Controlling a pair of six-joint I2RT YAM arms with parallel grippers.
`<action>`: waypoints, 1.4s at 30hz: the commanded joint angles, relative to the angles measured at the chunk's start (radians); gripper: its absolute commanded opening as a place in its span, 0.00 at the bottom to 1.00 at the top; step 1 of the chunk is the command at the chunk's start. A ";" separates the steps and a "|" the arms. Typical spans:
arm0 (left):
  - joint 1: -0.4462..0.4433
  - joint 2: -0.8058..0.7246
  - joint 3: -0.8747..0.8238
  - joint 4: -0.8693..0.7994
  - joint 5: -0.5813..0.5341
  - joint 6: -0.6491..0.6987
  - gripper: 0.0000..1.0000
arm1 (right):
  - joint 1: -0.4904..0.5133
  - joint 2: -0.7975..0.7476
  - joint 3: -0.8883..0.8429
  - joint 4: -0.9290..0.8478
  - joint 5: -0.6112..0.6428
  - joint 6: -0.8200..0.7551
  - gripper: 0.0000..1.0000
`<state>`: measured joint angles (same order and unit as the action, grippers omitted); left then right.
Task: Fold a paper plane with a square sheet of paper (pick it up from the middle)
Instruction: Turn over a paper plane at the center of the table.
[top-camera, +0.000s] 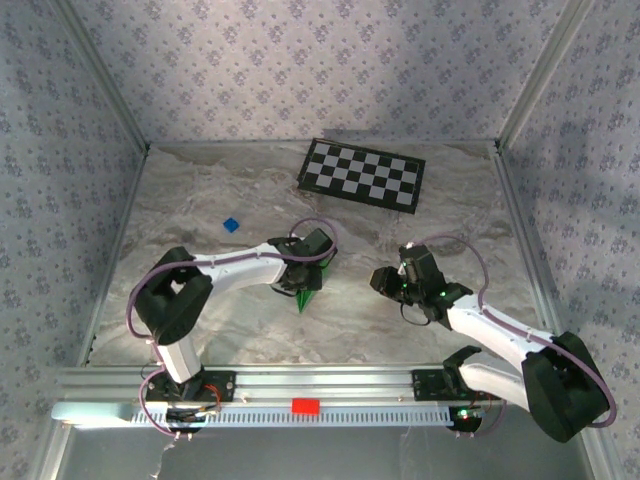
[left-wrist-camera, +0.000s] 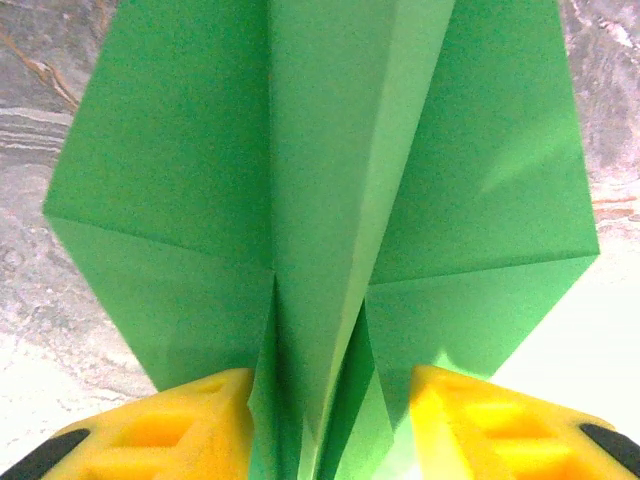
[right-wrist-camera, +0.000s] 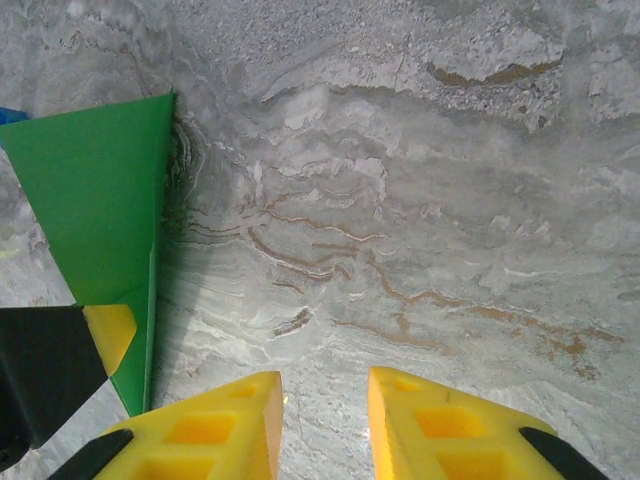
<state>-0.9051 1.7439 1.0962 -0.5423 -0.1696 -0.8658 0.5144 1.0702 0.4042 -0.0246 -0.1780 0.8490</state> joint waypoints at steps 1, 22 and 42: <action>-0.006 -0.048 0.010 -0.039 -0.020 -0.015 0.45 | -0.007 -0.016 -0.009 -0.020 0.025 -0.005 0.30; -0.002 0.052 0.025 -0.037 -0.035 0.027 0.36 | -0.010 -0.008 -0.010 -0.023 0.026 0.006 0.31; -0.002 0.110 -0.002 -0.014 -0.003 -0.080 0.37 | -0.013 -0.012 -0.018 -0.022 0.025 0.002 0.30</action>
<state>-0.9054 1.8141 1.1034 -0.5442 -0.1841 -0.9134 0.5079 1.0683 0.4007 -0.0280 -0.1711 0.8494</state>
